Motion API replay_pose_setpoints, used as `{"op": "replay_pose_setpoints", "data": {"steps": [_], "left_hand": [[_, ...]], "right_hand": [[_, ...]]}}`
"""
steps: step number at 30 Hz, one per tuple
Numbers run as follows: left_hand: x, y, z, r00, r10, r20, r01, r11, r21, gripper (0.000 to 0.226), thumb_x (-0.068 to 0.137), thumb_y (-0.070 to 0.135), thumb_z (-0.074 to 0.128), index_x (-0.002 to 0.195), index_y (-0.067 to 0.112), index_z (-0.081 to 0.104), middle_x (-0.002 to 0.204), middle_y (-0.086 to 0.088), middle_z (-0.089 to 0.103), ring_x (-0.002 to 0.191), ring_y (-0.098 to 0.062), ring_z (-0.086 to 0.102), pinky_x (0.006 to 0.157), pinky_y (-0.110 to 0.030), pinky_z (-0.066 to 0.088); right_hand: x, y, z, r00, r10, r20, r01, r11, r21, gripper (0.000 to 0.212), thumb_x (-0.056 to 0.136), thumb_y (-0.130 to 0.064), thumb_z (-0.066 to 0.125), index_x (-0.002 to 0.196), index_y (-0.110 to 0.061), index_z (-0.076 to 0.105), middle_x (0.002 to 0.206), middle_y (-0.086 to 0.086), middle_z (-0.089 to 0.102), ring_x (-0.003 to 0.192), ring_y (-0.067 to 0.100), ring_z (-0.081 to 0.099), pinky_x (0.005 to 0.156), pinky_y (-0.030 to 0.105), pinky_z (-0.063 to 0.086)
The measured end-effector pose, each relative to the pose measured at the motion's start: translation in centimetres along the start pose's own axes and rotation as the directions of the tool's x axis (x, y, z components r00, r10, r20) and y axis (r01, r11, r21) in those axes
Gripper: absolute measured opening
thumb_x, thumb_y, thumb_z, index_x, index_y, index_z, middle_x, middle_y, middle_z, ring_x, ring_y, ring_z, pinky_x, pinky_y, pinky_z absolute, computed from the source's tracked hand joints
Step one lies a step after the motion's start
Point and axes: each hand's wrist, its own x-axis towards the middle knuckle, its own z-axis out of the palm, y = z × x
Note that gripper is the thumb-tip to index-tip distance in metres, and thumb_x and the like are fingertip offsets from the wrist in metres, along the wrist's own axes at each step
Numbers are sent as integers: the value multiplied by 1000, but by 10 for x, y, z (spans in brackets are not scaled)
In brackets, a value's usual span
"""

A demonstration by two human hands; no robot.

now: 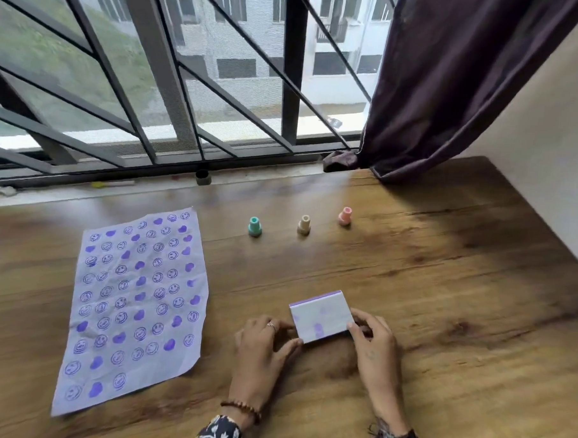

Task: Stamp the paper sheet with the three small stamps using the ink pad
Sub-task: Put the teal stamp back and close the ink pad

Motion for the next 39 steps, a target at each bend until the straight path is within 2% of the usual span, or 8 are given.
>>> {"op": "replay_pose_setpoints", "data": {"steps": [6,10,16,21,27,31,35,39], "left_hand": [[52,42,23,998,16,62,-20,998,59,25,77,43,62,98,29,58,102,6,62,102,-17,48,73,-31,20],[116,86,73,987,-21,160,15,999,38,25,80,40,61,101,27,58,107,1,62,106,-21,47,82,-36,29],[128,87,75,996,4,87,-5,1000,10,23,80,36,63,100,25,58,106,0,63,104,-21,48,77,-33,26],[103,88,46,995,73,70,-65,993,-99,23,80,33,64,101,23,59,104,1,63,101,-18,50,77,-31,29],[30,41,-34,968,243,-59,-241,970,28,13,83,17,62,96,21,63,93,1,64,94,-10,47,81,-21,36],[-13,-18,-91,946,149,-288,-81,969,233,15,84,15,57,93,15,68,96,-1,70,96,-11,46,82,-23,31],[-50,-77,-139,896,-73,-437,186,957,222,21,86,14,52,99,16,68,108,-4,69,106,-25,54,89,-34,34],[-77,-133,-169,872,-341,-351,430,877,216,35,87,17,57,121,25,55,137,1,50,132,-24,33,102,-43,23]], "right_hand": [[51,-12,-21,994,-6,-108,8,1000,17,18,82,-1,61,97,-6,70,90,13,66,72,20,56,58,14,34],[127,4,-46,977,83,-196,-81,997,20,18,82,-1,60,98,-4,69,96,17,70,76,21,56,59,15,33],[137,4,-42,975,74,-211,-67,997,37,20,82,-1,59,99,-4,69,99,19,70,76,21,56,58,1,36],[108,-9,-29,957,16,-288,-20,1000,-8,28,80,-2,62,108,-8,64,109,18,57,93,32,57,87,35,44],[15,-54,30,981,-188,-41,189,982,22,24,80,-8,66,102,-18,64,100,-1,55,100,24,56,88,40,50],[-44,-84,84,915,-317,251,314,948,51,19,82,-17,66,100,-21,64,103,-4,57,101,16,55,87,31,48],[-75,-100,127,833,-403,378,444,896,-24,26,82,-30,64,107,-24,63,109,-1,57,105,19,51,87,31,47],[-88,-92,147,806,-402,435,525,824,-211,38,82,-44,59,118,-30,58,127,1,49,117,20,42,98,37,40]]}}
